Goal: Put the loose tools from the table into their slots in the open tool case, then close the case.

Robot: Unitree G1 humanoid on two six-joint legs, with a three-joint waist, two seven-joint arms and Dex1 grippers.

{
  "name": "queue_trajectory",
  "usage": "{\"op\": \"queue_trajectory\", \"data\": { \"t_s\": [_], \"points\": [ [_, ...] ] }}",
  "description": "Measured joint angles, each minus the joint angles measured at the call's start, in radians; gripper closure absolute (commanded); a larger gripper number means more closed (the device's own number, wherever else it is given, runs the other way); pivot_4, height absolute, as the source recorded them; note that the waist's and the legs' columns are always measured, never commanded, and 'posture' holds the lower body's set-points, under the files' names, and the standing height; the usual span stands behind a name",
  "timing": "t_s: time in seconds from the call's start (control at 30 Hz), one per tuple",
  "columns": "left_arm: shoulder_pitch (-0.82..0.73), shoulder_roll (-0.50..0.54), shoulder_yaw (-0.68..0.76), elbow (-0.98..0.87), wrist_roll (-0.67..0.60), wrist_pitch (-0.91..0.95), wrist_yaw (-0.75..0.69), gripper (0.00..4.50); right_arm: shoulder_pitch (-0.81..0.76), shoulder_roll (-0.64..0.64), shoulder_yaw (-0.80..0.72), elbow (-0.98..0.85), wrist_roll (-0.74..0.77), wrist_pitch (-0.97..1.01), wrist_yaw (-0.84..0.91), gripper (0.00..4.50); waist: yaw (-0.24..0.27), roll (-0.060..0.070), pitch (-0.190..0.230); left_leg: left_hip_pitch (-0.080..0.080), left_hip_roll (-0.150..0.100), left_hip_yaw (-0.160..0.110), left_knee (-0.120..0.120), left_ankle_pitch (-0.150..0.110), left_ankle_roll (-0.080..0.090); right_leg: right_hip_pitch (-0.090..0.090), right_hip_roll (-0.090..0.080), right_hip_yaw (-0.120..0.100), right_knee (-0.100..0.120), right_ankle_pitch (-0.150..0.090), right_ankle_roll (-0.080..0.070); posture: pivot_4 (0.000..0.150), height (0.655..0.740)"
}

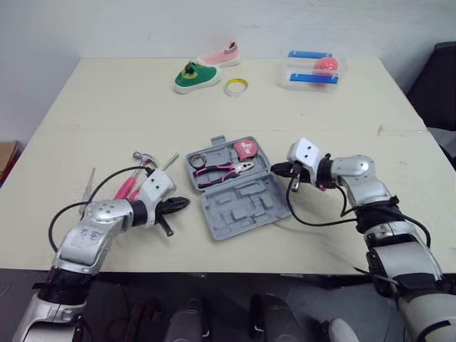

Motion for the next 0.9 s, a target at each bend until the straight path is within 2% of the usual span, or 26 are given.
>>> {"op": "queue_trajectory", "data": {
  "t_s": [0.23, 0.53, 0.67, 0.9],
  "points": [
    [-0.045, -0.05, -0.021, 0.037, 0.039, -0.008, 0.013, 4.5, -0.037, 0.018, 0.0, 0.079, -0.013, -0.037, 0.015, 4.46, -0.001, 0.0, 0.0, 0.0, 0.0, 0.001, 0.001, -0.001, 0.0, 0.0, 0.0, 0.007, 0.001, 0.0, 0.0, 0.15, 0.74],
    [-0.083, -0.092, -0.043, 0.109, 0.069, -0.068, 0.008, 4.5, 0.021, -0.008, -0.015, 0.026, 0.013, -0.028, 0.127, 4.46, 0.005, 0.0, 0.0, 0.001, 0.0, 0.0, 0.003, -0.001, 0.001, 0.001, 0.0, 0.007, 0.001, 0.0, 0.0, 0.15, 0.74],
    [-0.095, -0.096, -0.049, 0.132, 0.088, -0.1, -0.02, 4.5, 0.096, -0.035, -0.026, -0.082, 0.044, 0.018, 0.192, 4.46, 0.006, 0.0, 0.0, 0.001, 0.0, 0.0, 0.003, -0.002, 0.001, 0.002, 0.0, 0.007, 0.001, 0.0, 0.0, 0.15, 0.74],
    [-0.107, -0.093, -0.074, 0.149, 0.106, -0.148, -0.1, 4.5, 0.295, -0.111, -0.048, -0.405, 0.124, 0.181, 0.256, 4.46, 0.009, 0.0, 0.0, 0.0, -0.001, 0.0, 0.003, -0.003, 0.002, 0.002, -0.001, 0.007, 0.0, 0.0, 0.0, 0.15, 0.74]
  ]
}}
